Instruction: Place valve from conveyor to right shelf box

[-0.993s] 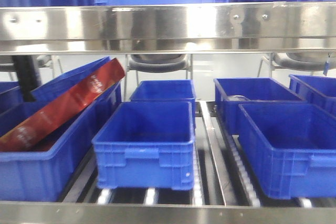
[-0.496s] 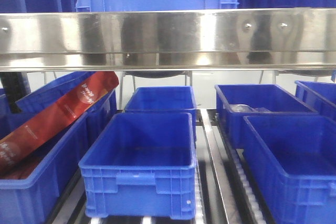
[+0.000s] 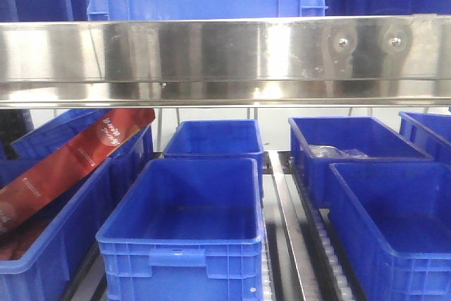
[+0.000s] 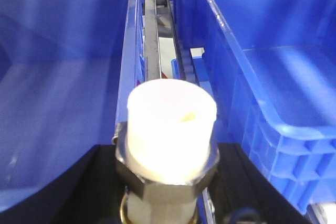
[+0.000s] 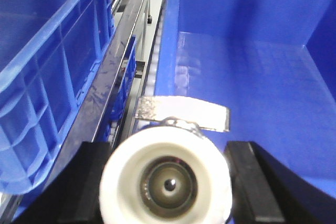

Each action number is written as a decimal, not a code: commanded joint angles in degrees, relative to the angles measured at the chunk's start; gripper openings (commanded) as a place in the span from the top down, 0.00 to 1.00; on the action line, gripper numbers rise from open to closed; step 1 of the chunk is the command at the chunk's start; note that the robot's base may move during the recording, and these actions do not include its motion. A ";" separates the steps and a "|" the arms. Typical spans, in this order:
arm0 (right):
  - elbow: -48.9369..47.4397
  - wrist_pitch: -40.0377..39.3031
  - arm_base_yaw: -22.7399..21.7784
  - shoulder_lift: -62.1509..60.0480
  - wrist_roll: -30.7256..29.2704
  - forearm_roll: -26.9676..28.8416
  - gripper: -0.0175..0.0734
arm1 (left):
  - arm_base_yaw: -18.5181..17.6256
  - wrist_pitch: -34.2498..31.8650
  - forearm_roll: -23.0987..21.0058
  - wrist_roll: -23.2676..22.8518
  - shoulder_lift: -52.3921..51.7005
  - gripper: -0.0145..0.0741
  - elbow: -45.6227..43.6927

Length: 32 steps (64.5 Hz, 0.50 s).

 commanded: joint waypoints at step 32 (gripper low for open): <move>-0.47 -3.35 -0.07 -0.80 -0.41 -0.24 0.98 | 0.03 -2.76 -0.60 -0.28 -0.46 0.96 -0.61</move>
